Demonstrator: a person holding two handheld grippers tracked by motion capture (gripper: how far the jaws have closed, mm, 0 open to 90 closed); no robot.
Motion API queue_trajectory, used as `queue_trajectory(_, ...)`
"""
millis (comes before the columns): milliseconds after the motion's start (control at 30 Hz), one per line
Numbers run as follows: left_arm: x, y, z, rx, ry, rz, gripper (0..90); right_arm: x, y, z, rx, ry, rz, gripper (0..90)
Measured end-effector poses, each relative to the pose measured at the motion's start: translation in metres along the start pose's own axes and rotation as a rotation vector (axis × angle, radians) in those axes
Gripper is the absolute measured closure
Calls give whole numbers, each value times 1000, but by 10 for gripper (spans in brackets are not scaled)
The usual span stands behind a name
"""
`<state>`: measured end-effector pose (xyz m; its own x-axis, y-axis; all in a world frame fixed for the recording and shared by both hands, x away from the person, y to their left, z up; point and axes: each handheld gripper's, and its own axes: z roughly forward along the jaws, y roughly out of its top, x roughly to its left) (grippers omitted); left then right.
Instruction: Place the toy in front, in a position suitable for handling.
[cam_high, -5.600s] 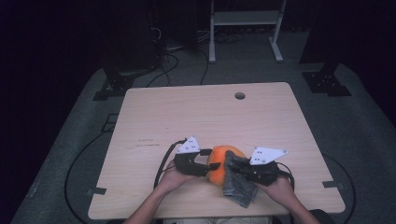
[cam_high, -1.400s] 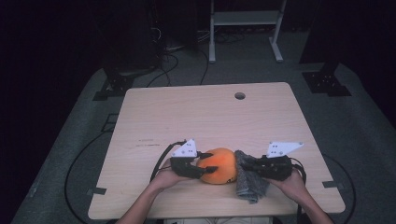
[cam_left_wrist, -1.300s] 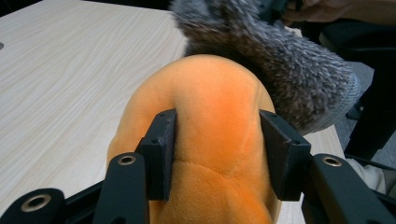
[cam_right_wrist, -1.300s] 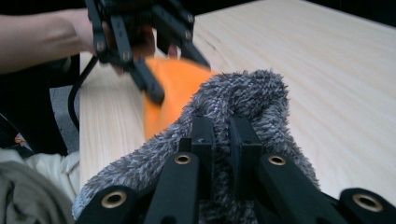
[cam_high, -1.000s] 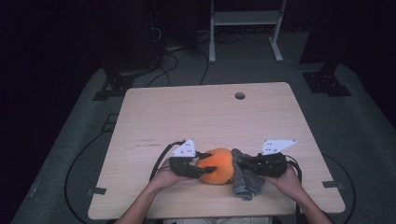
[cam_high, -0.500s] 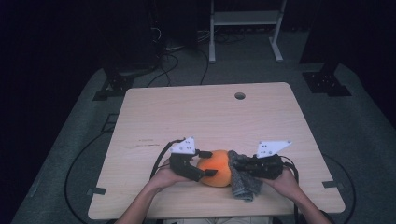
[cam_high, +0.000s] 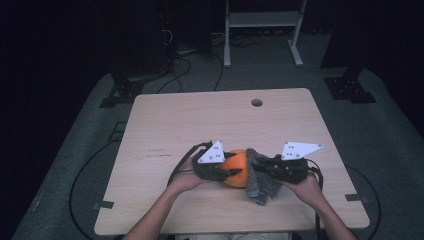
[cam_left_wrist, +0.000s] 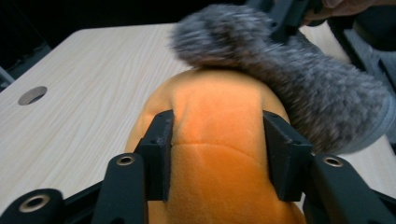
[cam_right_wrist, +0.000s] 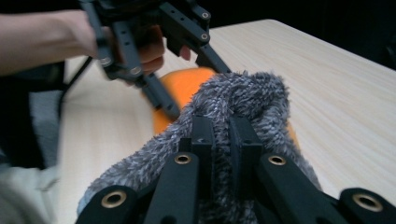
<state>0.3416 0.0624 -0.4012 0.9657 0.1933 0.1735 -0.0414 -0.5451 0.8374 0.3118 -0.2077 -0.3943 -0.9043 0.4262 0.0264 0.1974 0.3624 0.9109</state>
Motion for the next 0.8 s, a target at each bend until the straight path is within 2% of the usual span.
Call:
queue_trajectory(33,1,-3,2,14,-5,-2,481,-3,-2,4,14,0,8,818)
queue_trajectory(67,4,-9,3,14,-21,-21,478,-5,-4,7,28,7,15,818)
queue_trajectory(100,5,-15,3,-6,-35,-46,476,-7,-9,12,51,9,24,819)
queue_trajectory(167,6,-23,0,-22,-40,-68,474,-10,-18,13,53,12,48,819)
queue_trajectory(200,5,-28,-3,-30,-43,-81,471,-11,-22,13,74,11,52,819)
queue_trajectory(267,4,-36,-8,-41,-50,-99,462,-12,-31,10,108,-14,57,818)
queue_trajectory(333,2,-41,-11,-53,-49,-101,454,-14,-42,6,170,-32,82,818)
queue_trajectory(367,1,-41,-12,-54,-47,-97,453,-14,-46,4,183,-36,91,818)
queue_trajectory(433,-1,-42,-11,-57,-49,-83,453,-13,-45,-1,155,-21,109,817)
queue_trajectory(467,-2,-42,-10,-58,-53,-78,453,-11,-41,-3,123,-13,106,817)
queue_trajectory(567,-5,-40,-8,-45,-58,-51,453,-5,-20,-2,41,23,72,817)
queue_trajectory(633,-4,-40,-10,-46,-64,-61,444,-3,-10,8,50,33,43,817)
queue_trajectory(667,-4,-40,-11,-48,-67,-71,413,-2,-10,14,70,37,38,817)
queue_trajectory(700,-3,-40,-13,-56,-68,-100,360,-1,-11,18,84,36,29,817)
queue_trajectory(767,2,-40,-19,-97,-80,-208,268,0,-15,23,86,44,37,818)
queue_trajectory(800,4,-41,-21,-99,-78,-239,246,1,-17,24,90,49,40,818)
